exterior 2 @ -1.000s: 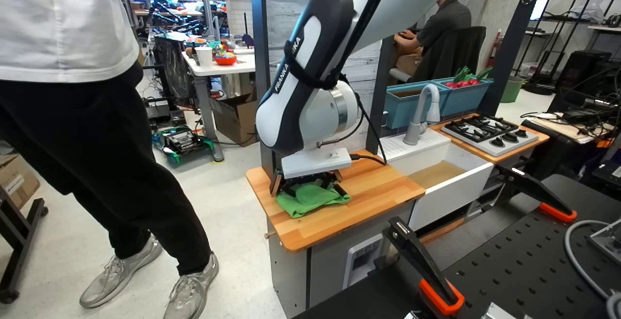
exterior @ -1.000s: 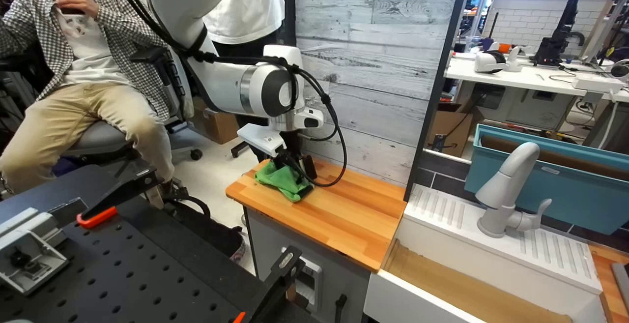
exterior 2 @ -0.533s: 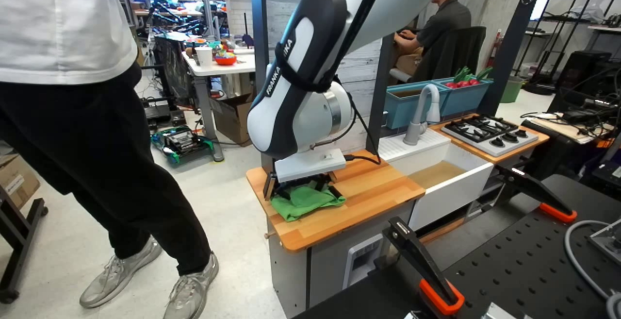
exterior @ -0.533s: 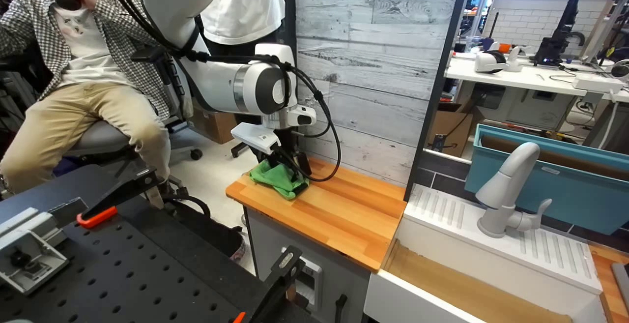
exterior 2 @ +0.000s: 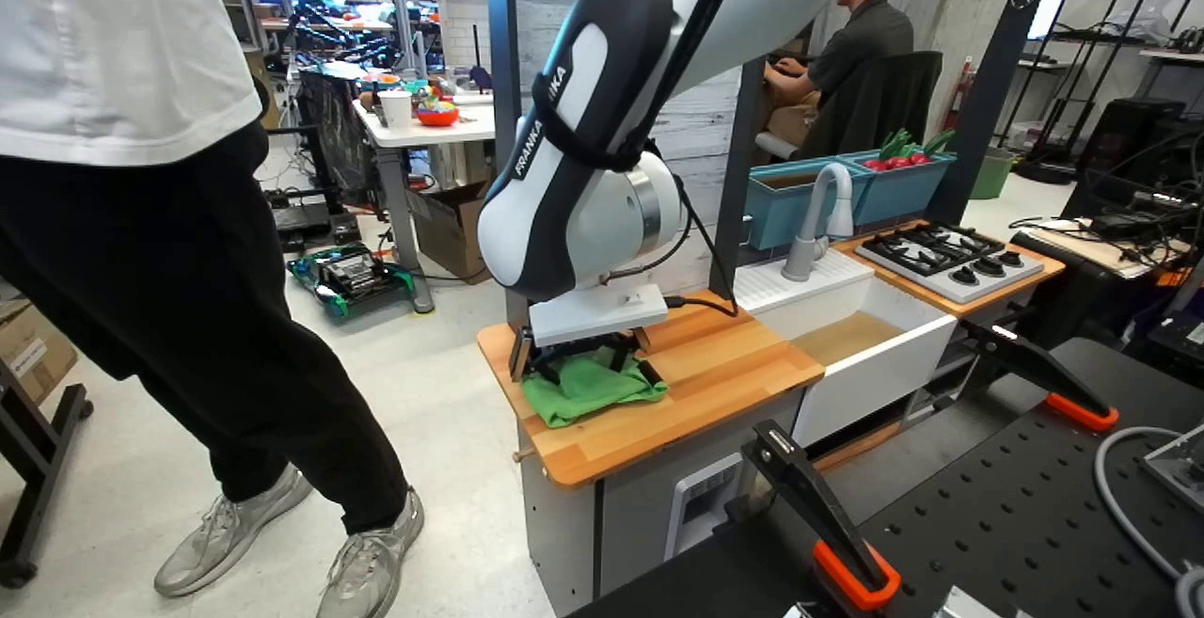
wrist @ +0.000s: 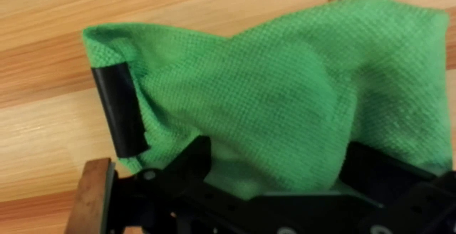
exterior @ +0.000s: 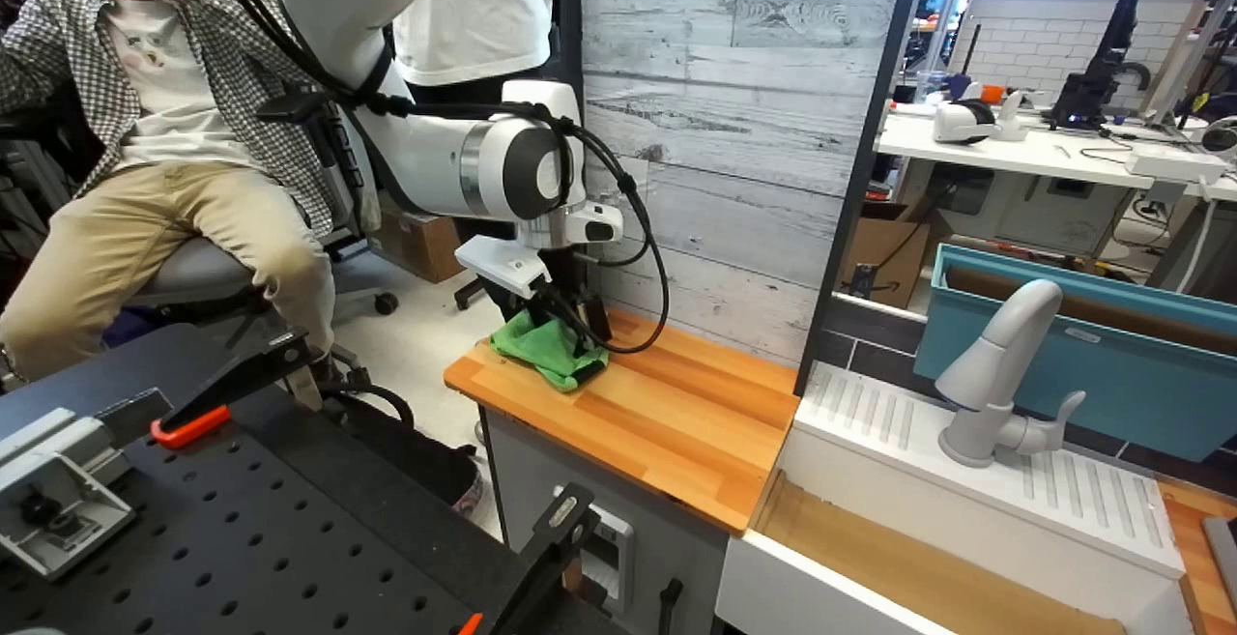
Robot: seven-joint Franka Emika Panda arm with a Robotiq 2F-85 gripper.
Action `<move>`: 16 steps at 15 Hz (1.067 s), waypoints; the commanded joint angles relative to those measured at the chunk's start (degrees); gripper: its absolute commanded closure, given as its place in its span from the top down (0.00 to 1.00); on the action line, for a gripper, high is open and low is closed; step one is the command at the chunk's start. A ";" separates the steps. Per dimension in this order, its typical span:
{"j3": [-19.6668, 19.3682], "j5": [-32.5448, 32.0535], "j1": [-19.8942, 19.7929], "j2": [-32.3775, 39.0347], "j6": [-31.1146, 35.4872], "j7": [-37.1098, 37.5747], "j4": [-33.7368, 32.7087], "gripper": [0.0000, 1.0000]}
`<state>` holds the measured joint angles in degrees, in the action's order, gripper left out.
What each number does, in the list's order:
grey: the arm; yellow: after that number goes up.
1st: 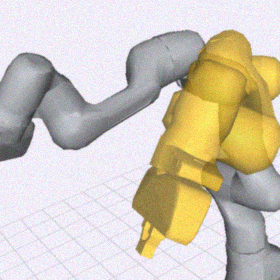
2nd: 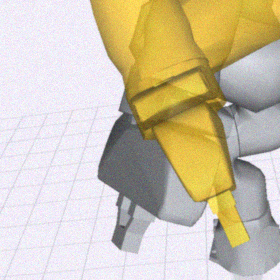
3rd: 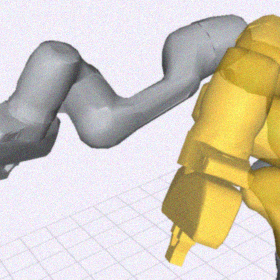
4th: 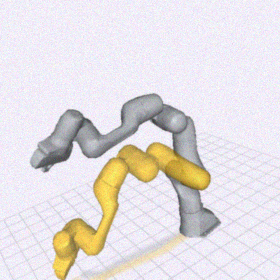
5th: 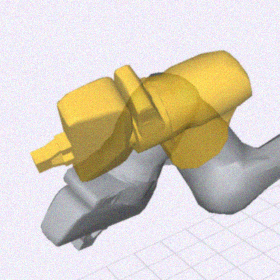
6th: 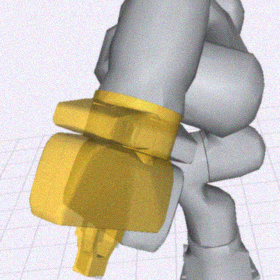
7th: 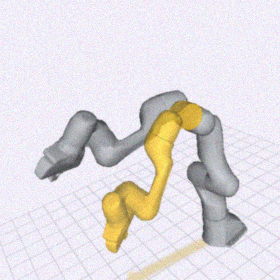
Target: Slide the cloth to the left on the counter
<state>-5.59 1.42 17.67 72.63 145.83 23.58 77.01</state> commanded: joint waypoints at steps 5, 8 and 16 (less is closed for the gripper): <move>0.22 1.17 -0.97 -10.37 6.04 2.10 10.77 1.00; -0.07 1.62 -1.16 -14.96 9.62 2.78 16.25 1.00; -0.44 3.22 -1.33 -25.48 15.17 2.60 29.59 1.00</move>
<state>-5.81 3.69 16.36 52.27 158.88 26.27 99.59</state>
